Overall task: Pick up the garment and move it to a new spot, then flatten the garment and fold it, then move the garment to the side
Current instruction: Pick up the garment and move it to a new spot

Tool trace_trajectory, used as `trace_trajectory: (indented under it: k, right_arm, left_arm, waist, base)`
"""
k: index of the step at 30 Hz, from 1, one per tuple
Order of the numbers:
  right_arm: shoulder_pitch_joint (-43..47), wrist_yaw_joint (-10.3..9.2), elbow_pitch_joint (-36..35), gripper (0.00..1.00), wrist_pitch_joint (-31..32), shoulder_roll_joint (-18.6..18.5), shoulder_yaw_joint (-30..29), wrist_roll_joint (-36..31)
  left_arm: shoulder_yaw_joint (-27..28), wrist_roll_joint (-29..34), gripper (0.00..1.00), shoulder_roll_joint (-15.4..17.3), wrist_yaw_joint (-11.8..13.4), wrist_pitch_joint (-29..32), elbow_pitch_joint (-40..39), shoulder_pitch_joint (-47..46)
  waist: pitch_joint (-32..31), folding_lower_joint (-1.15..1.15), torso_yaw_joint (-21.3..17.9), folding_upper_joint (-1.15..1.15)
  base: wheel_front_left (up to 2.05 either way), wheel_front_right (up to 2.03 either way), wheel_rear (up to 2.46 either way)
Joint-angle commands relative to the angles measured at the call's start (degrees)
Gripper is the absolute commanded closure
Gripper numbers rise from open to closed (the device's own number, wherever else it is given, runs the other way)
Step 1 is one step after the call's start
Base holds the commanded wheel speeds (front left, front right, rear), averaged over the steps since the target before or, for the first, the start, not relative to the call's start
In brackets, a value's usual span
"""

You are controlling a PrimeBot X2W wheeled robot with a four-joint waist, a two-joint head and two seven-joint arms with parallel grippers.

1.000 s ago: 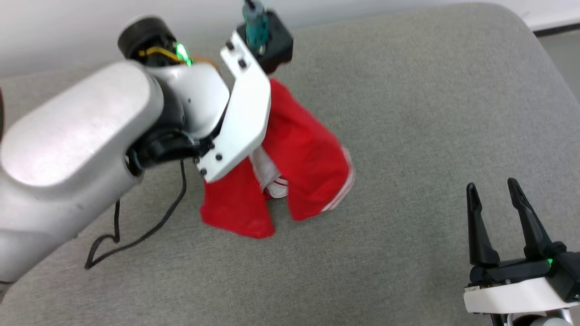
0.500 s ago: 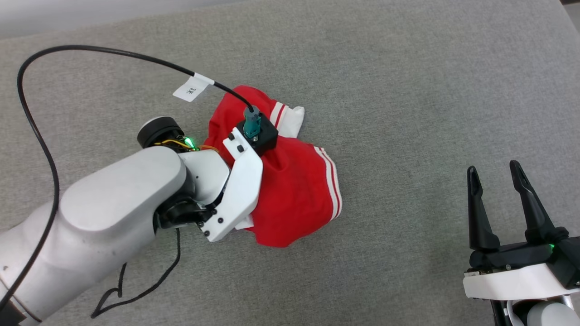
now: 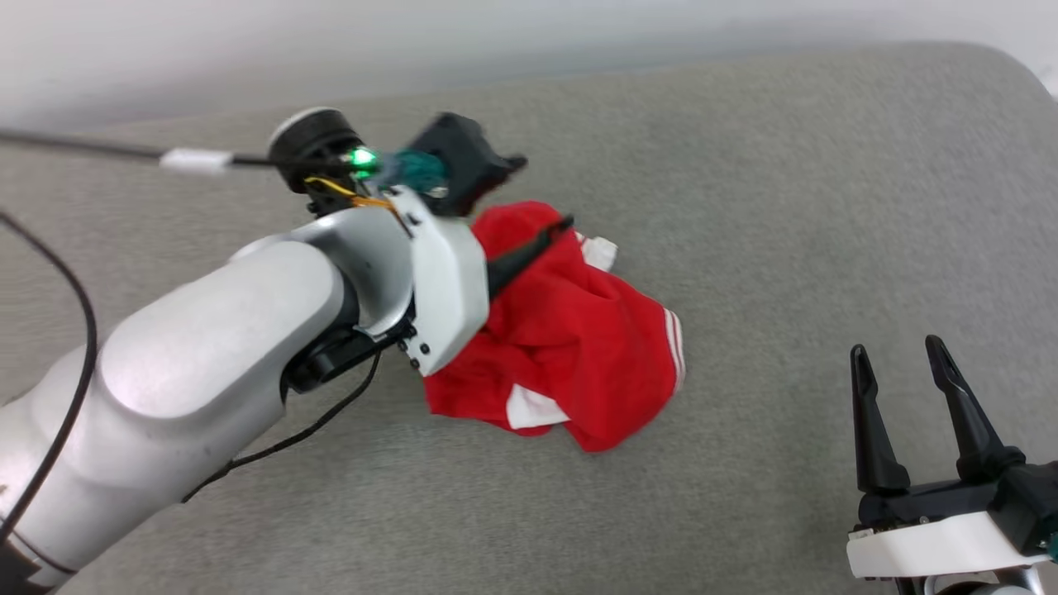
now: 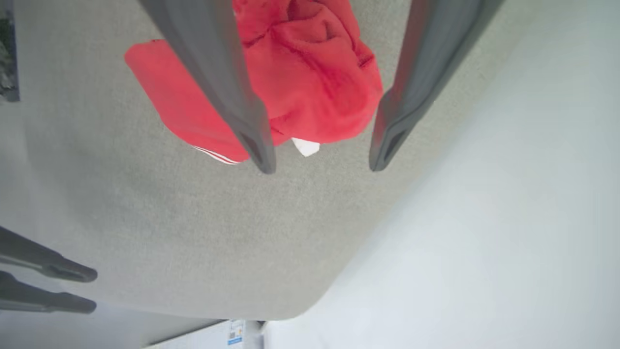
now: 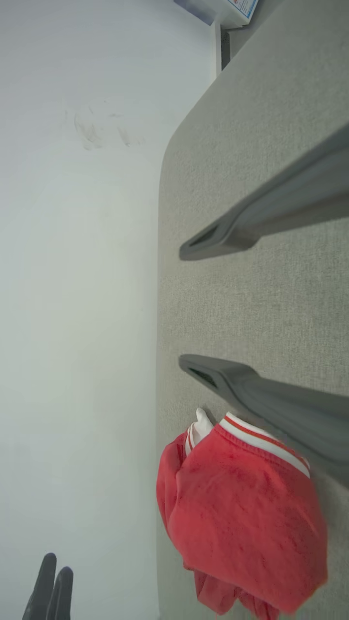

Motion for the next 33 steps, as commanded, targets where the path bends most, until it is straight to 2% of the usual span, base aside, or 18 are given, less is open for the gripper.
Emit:
trace_trajectory:
  k: [1,5,9,14,16,19,22,25,29,33]
  right_arm:
    - [0.88,-0.02,0.11,0.00,-0.13,-0.01,-0.18,-0.44]
    - [1.24,-0.02,0.11,0.00,-0.12,-0.01,-0.85,-0.31]
    - [1.70,-0.03,0.23,0.00,-0.12,-0.01,-1.23,0.20]
    - [2.27,-0.03,0.33,0.00,-0.12,-0.01,-1.47,0.49]
    - [2.22,-0.03,0.34,0.00,-0.12,-0.01,-1.51,0.42]
    - [2.15,-0.03,0.39,0.00,-0.12,0.00,-1.51,0.80]
    - [2.43,-0.02,0.59,0.00,-0.12,-0.02,-1.64,1.33]
    - [2.69,-0.02,0.67,0.00,-0.12,-0.01,-1.70,1.71]
    - [3.68,-0.03,0.93,0.00,-0.12,-0.01,-2.19,2.53]
    - [4.86,-0.02,1.51,0.00,-0.12,-0.01,-2.80,3.25]
  left_arm:
    - [1.28,1.70,0.00,-0.19,2.02,-5.35,0.86,2.21]
    - [4.90,5.47,0.00,-0.37,9.07,-17.65,3.38,5.98]
    - [8.13,7.11,0.00,0.03,16.62,-27.13,5.88,11.42]
    - [15.39,8.70,0.00,-0.15,25.51,-30.18,6.68,19.90]
    - [20.66,11.13,0.00,-0.65,28.43,-30.26,4.45,24.05]
    - [28.67,15.64,0.00,-1.65,31.28,-30.17,1.76,31.74]
    - [36.33,20.04,0.00,-3.64,32.54,-30.18,-0.90,39.07]
    - [43.33,23.94,0.00,-6.06,32.64,-30.19,-3.11,46.68]
    - [50.42,28.60,0.00,-10.01,30.20,-30.20,-4.92,54.76]
    - [54.85,32.16,0.00,-14.14,26.43,-30.20,-5.34,61.30]
  waist:
    - [-2.54,0.00,2.66,0.00]
    - [-4.01,0.00,4.74,0.00]
    - [-4.78,0.00,6.11,0.00]
    - [-5.33,0.00,7.34,0.00]
    - [-5.35,0.00,7.69,0.00]
    - [-5.49,0.00,8.03,0.00]
    - [-5.92,0.00,8.21,0.00]
    - [-6.39,0.00,8.24,0.00]
    - [-7.15,0.00,8.51,0.00]
    - [-8.46,0.00,9.02,0.00]
  base:
    - [0.00,0.00,0.00]
    - [0.00,0.00,0.00]
    - [0.00,0.00,0.00]
    - [0.00,0.00,0.00]
    - [0.00,0.00,0.00]
    - [0.00,0.00,0.00]
    - [0.00,0.00,0.00]
    - [0.00,0.00,0.00]
    - [0.00,0.00,0.00]
    - [0.00,0.00,0.00]
